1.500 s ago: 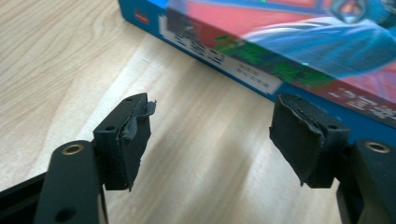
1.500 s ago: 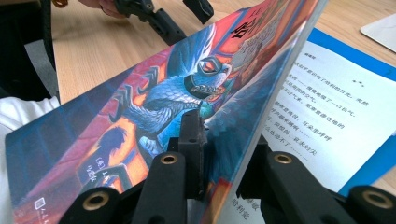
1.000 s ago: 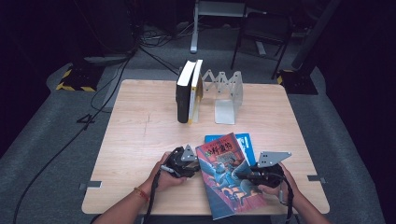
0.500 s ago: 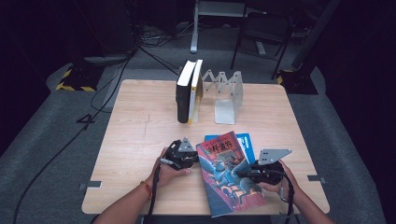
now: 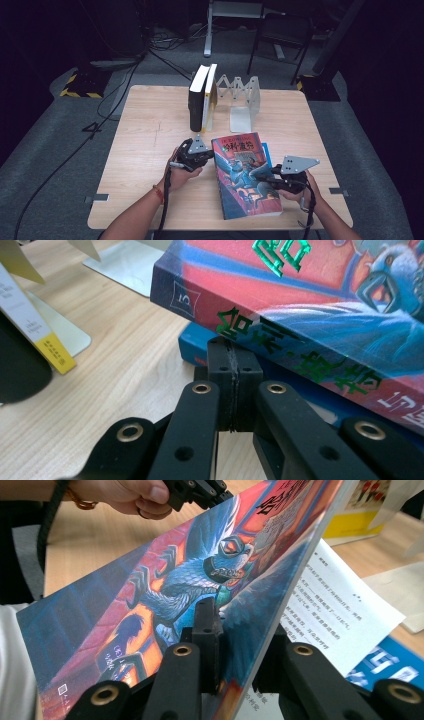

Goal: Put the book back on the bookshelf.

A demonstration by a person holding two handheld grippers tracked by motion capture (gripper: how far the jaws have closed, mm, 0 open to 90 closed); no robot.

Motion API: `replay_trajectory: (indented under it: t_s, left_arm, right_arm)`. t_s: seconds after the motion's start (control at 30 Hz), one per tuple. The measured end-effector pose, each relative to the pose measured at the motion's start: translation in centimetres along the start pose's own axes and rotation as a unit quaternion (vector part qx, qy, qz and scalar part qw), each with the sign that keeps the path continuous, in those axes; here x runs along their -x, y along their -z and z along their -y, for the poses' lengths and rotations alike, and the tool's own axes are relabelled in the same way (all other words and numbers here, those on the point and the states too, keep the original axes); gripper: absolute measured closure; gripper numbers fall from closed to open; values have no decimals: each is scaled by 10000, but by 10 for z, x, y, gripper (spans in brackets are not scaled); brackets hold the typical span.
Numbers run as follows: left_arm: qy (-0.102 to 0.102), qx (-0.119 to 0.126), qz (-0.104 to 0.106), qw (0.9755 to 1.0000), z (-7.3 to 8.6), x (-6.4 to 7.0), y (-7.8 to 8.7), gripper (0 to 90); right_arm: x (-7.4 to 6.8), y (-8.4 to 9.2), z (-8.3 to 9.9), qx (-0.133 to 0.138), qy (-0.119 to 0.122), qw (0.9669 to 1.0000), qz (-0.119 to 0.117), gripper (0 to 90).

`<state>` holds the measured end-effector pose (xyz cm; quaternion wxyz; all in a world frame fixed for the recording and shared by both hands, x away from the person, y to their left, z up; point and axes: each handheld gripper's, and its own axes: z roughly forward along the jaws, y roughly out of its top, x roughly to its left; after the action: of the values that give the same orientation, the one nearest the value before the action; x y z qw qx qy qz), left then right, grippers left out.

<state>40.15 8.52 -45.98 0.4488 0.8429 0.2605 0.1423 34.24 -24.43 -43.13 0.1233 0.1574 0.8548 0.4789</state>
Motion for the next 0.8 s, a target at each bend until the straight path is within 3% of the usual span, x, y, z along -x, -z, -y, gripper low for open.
replay_trajectory:
  t_s: [0.2, 0.47, 0.57, 0.7, 0.8]
  left_arm:
    - [-26, 387, -72, 9992, -15, -3, 7, 893]
    - [-208, 875, -170, 9958, -51, -10, 24, 894]
    - [-271, 987, -189, 9946, -60, -8, 29, 893]
    - [-408, 1272, -124, 9910, -78, -2, 41, 893]
    - [-401, 1329, -8, 9903, -80, 0, 44, 893]
  right_arm:
    - [4, 4, -4, 169, 136, 9996, 169, 766]
    - [16, 10, -11, 660, 255, 9970, 313, 776]
    - [17, 10, -12, 725, 255, 9963, 391, 777]
    - [16, 13, -17, 762, 414, 9946, 572, 775]
    - [14, 16, -18, 850, 500, 9923, 748, 786]
